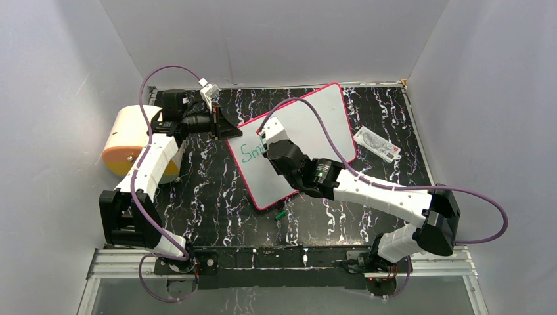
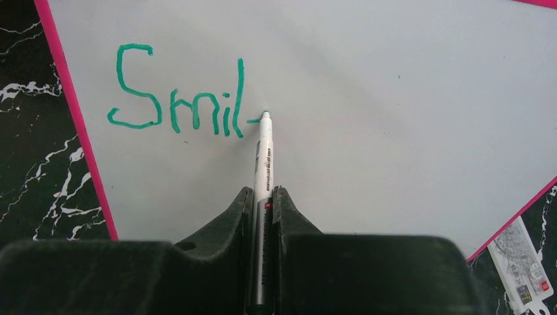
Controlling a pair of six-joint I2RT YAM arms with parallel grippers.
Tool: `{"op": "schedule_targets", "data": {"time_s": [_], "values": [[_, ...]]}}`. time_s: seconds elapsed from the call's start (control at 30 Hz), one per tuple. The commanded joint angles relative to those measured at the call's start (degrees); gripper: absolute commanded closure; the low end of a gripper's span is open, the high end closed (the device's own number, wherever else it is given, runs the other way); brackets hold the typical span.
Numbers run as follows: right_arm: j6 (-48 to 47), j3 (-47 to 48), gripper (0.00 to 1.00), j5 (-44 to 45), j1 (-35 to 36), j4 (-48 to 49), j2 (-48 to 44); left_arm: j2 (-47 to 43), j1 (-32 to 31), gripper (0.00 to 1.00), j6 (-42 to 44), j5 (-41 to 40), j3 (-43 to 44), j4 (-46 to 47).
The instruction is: Write a sentence on the whiteboard
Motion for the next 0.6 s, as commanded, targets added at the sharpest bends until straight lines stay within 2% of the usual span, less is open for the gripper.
{"op": "schedule_targets", "data": {"time_s": [0.0, 0.57], "values": [[-0.5, -0.7, 1.0, 1.3, -0.4, 4.9, -0.8, 0.2, -0.6, 1.0, 2.5, -3.1, -2.0, -2.6], [-1.3, -0.6, 1.0, -3.3, -0.4, 5.3, -1.0, 0.3, -0.6, 1.0, 2.5, -3.1, -2.0, -2.7]]}}
